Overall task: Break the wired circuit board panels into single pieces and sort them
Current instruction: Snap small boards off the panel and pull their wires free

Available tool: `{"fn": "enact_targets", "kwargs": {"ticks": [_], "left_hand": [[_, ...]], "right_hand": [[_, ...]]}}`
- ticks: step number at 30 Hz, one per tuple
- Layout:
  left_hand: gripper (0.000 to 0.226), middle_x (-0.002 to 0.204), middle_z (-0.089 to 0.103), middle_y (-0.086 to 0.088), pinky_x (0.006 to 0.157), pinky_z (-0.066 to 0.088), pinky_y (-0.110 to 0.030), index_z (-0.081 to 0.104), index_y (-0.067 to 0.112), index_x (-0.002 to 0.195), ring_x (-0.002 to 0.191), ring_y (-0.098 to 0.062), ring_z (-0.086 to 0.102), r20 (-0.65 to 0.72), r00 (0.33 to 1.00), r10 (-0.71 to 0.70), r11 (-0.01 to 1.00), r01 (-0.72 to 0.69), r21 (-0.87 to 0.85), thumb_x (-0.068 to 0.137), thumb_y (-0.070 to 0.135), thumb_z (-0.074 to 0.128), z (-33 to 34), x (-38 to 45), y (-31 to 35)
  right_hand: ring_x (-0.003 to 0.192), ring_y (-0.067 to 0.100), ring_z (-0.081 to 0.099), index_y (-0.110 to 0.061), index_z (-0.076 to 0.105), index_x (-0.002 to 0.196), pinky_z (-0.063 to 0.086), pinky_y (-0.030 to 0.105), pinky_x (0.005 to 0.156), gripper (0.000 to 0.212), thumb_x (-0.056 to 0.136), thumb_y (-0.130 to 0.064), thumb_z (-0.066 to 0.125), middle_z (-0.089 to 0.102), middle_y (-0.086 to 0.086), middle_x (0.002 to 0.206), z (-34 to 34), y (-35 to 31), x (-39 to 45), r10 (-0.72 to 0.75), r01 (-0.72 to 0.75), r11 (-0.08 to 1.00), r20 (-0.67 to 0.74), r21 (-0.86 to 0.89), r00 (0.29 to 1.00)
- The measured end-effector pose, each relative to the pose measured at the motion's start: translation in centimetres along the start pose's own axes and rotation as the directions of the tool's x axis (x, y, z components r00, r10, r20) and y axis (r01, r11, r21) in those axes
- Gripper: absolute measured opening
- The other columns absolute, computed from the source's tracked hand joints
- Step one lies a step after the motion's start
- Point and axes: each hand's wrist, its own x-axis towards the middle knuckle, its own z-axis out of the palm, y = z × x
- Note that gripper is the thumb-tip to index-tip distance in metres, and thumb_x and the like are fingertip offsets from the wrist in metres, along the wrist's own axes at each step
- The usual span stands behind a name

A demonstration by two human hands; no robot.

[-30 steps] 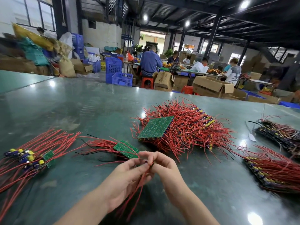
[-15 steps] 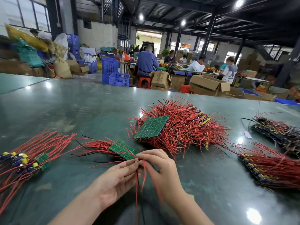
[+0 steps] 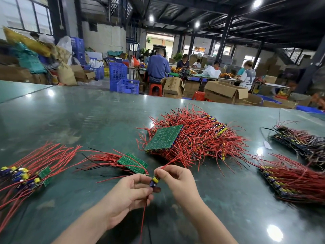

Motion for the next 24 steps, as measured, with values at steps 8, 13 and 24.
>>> {"fn": "enact_targets", "kwargs": {"ticks": [8, 13, 24], "left_hand": [[0.031, 0.062, 0.053, -0.003, 0.043, 0.023, -0.018, 0.060, 0.008, 0.101, 0.045, -0.009, 0.031, 0.052, 0.997, -0.059, 0.998, 0.059, -0.002, 0.082, 0.031, 0.053, 1.2, 0.1, -0.1], [0.029, 0.055, 0.047, 0.001, 0.038, 0.021, -0.015, 0.061, 0.013, 0.087, 0.041, -0.007, 0.023, -0.018, 0.996, 0.087, 0.990, -0.085, 0.109, 0.077, 0.040, 0.057, 1.3, 0.0, -0.7], [0.018, 0.064, 0.061, -0.012, 0.041, 0.019, -0.014, 0.050, 0.010, 0.078, 0.037, -0.010, 0.028, -0.081, 0.994, 0.075, 0.973, -0.055, 0.223, 0.094, 0.018, 0.047, 1.7, -0.4, -0.6]], "right_hand": [[0.062, 0.002, 0.064, -0.019, 0.072, 0.074, 0.048, 0.015, 0.065, 0.023, 0.084, 0.000, 0.066, 0.070, -0.009, 0.069, 0.1, -0.3, -0.1, -0.034, 0.029, 0.996, 0.056, 0.078, 0.998], [0.062, 0.003, 0.062, -0.023, 0.073, 0.072, 0.048, 0.017, 0.065, 0.024, 0.085, -0.003, 0.066, 0.070, -0.007, 0.065, 0.2, -0.4, -0.1, -0.015, 0.008, 0.997, 0.092, 0.079, 0.996], [0.062, 0.004, 0.044, -0.022, 0.077, 0.079, 0.037, 0.016, 0.061, 0.018, 0.089, -0.019, 0.062, 0.064, -0.011, 0.065, -0.7, -0.7, -0.2, 0.194, -0.211, 0.969, 0.132, 0.128, 0.972]]}}
